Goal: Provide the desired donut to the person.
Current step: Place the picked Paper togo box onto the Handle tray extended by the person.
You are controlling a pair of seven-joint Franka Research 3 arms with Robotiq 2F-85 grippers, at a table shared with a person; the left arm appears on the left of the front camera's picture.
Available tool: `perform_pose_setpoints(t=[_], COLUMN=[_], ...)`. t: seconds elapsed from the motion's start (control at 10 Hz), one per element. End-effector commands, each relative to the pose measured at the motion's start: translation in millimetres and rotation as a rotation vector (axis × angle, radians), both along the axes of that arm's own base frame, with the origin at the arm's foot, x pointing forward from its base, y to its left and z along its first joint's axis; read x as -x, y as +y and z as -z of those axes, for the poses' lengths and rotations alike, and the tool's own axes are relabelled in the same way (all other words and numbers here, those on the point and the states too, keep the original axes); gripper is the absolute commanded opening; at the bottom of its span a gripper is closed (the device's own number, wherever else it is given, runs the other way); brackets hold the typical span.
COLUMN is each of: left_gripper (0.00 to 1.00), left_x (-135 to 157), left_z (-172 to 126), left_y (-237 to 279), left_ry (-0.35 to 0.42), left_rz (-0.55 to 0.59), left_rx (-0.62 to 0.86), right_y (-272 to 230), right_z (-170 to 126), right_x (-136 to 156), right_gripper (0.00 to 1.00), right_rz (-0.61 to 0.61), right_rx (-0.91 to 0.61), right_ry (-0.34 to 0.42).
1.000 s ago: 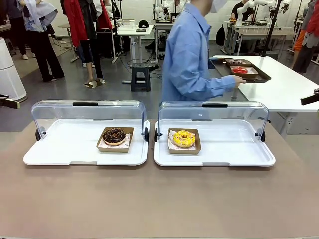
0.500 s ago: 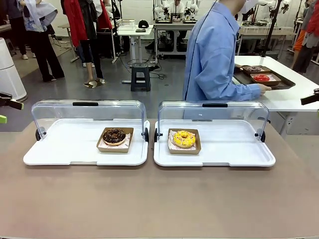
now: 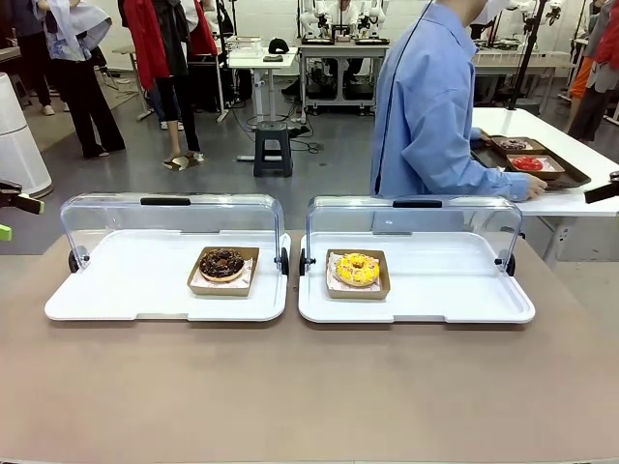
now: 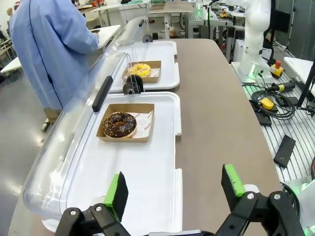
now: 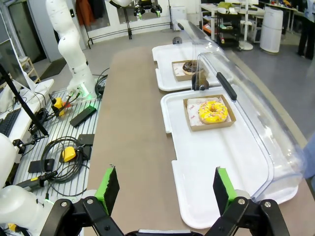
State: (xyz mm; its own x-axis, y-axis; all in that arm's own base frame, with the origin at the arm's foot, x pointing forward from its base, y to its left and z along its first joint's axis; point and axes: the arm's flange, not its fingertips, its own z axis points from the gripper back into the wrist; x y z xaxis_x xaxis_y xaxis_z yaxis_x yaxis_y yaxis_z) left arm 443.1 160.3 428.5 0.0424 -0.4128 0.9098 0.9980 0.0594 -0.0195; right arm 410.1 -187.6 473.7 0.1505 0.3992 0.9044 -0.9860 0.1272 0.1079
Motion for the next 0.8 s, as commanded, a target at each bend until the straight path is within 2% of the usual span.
perform_pose_setpoints(t=[0.0,0.7], left_gripper=[1.00,1.00], left_x=[-0.6,-0.6], left_z=[-1.6,-1.6], left_y=[1.2,1.2], left_ry=[-0.003,-0.003], left_rz=[-0.002,-0.002], left_rx=[0.006,0.006], right_y=[0.8,0.8], right_z=[-0.6,-0.6], right_x=[0.3,0.3], right_gripper=[1.00,1.00], right_rz=[-0.004,-0.004], right_rx=[-0.008,-0.008], right_ry=[-0.003,-0.003])
